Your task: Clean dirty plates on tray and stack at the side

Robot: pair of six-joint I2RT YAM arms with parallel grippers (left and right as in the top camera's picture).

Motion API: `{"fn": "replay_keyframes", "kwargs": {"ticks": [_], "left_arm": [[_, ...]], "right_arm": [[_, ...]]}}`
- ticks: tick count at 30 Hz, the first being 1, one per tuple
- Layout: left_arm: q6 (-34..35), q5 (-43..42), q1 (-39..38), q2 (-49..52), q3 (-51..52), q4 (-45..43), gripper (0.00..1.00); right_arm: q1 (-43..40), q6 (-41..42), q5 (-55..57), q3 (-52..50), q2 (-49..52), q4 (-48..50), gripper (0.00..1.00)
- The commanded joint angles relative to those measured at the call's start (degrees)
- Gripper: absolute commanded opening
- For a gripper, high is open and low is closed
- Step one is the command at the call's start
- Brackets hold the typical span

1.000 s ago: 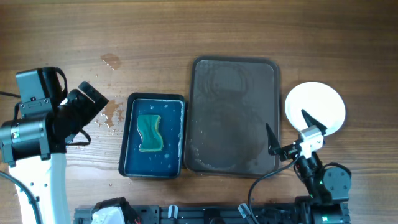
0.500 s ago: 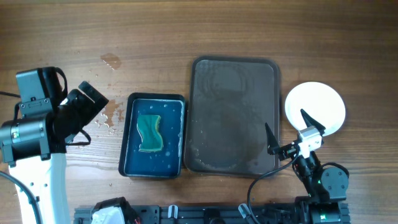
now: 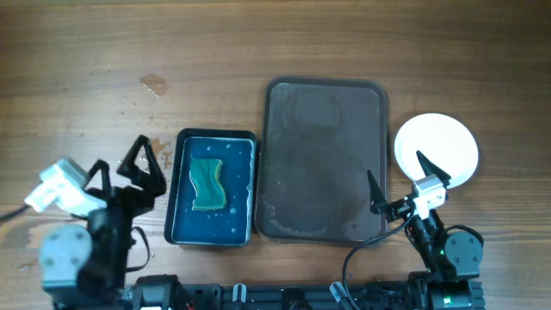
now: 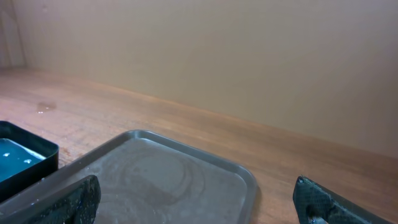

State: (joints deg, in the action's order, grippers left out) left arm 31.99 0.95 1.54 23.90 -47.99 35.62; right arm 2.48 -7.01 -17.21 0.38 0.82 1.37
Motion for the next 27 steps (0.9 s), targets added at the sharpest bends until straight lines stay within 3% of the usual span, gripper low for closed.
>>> {"fn": "replay_keyframes", "kwargs": {"ticks": [1,3,5,13,27], "left_arm": [[-3.56,-4.74,-0.50,-10.93,15.19,-10.16,1.00],[-6.01,-7.02,-1.09,-18.99,26.18,-19.17,1.00],[-6.08,-7.13,-1.14,-23.02,31.41,-22.62,1.00],[-6.10,-5.35,-2.10,-23.71,46.69,-36.37,1.00],[-6.10,-4.33,-3.30,-23.52,47.65,-31.47,1.00]], "right_arm": [[0.31,-0.50,0.72,-0.09,-0.55,0.09,1.00],[0.31,-0.48,0.72,-0.09,-0.55,0.09,1.00],[0.28,-0.50,0.72,-0.09,-0.55,0.09,1.00],[0.31,-0.50,0.72,-0.09,-0.55,0.09,1.00],[0.31,-0.50,0.72,-0.09,-0.39,0.07,1.00]]}}
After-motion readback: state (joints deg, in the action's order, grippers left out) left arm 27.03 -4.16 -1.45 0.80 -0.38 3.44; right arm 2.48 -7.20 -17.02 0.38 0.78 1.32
